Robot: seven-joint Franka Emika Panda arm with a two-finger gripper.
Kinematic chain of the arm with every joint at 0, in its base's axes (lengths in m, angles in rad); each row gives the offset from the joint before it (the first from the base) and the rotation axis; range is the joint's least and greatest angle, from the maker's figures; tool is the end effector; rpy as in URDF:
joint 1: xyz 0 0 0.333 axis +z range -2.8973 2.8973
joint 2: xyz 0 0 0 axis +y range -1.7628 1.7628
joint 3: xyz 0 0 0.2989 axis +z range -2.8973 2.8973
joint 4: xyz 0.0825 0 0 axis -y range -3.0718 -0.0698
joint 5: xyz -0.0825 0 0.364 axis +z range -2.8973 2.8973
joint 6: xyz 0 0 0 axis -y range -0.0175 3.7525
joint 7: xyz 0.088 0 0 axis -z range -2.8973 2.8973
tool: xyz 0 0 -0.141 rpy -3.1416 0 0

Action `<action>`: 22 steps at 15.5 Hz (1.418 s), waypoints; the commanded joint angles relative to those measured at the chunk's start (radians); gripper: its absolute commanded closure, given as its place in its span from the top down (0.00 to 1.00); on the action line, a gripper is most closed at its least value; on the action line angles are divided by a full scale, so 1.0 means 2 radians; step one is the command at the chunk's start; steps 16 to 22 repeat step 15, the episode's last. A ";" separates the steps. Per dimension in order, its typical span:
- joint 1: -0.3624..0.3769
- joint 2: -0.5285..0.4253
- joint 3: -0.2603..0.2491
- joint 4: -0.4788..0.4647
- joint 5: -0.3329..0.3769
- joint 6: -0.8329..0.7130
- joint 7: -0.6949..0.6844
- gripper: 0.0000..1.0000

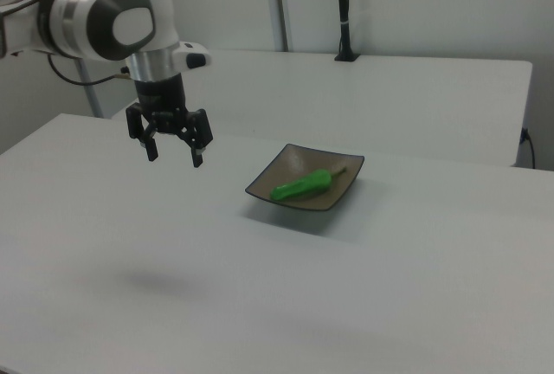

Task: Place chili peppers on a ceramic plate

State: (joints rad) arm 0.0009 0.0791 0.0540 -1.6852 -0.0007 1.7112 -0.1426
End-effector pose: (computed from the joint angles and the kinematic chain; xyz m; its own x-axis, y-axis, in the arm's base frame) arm 0.5585 0.0298 0.4900 0.9792 0.1963 -0.0519 0.1960 -0.9805 -0.0111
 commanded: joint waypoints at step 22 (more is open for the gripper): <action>0.029 -0.050 -0.025 -0.076 -0.008 0.076 0.057 1.00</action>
